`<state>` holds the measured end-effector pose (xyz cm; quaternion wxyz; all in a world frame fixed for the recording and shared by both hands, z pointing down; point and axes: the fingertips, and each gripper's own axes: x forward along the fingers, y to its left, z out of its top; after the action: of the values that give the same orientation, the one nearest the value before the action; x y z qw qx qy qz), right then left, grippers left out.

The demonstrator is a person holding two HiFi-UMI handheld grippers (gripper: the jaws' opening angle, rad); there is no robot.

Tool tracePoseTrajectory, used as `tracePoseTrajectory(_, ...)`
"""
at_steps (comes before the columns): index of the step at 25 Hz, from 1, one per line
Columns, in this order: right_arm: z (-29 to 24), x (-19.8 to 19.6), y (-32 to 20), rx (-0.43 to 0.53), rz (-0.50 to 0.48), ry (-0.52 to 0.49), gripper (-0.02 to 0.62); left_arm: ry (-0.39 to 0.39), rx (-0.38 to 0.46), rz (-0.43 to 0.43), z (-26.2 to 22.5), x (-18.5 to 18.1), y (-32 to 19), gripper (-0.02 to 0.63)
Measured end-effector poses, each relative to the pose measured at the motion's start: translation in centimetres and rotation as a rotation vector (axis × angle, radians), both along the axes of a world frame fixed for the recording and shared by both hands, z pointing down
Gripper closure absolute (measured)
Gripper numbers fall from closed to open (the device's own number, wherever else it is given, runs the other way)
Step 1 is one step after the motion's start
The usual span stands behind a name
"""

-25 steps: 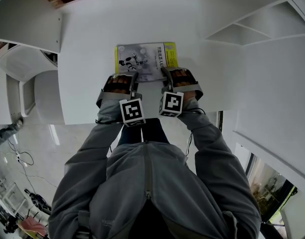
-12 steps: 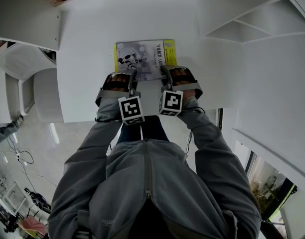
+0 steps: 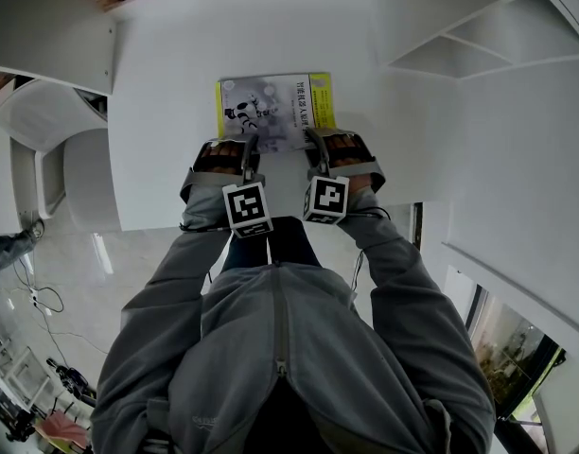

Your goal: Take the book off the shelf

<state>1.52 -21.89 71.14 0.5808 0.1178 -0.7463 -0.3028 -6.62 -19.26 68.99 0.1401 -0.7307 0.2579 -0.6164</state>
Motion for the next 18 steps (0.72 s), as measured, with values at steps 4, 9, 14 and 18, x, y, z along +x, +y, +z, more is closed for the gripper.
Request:
tracePoseTrajectory(4, -0.7, 0.1, 0.3, 0.018, 0.001, -0.002, 0.425, -0.006, 0.007, 0.000, -0.1, -0.1, 0.4, 0.420)
tracePoseTrajectory(9, -0.3, 0.7, 1.4, -0.001, 0.011, -0.008, 0.419, 0.001, 0.003, -0.009, -0.3, -0.4, 1.1, 0.422)
tracePoseTrajectory(14, -1.2, 0.8, 2.4, 0.005, 0.025, -0.037, 0.419, 0.005, 0.042, -0.037, -1.4, -1.2, 1.3, 0.439)
tracePoseTrajectory(18, -2.0, 0.7, 2.6, 0.016, 0.038, -0.038, 0.419, 0.000, 0.071, -0.061, -2.3, -2.0, 1.4, 0.439)
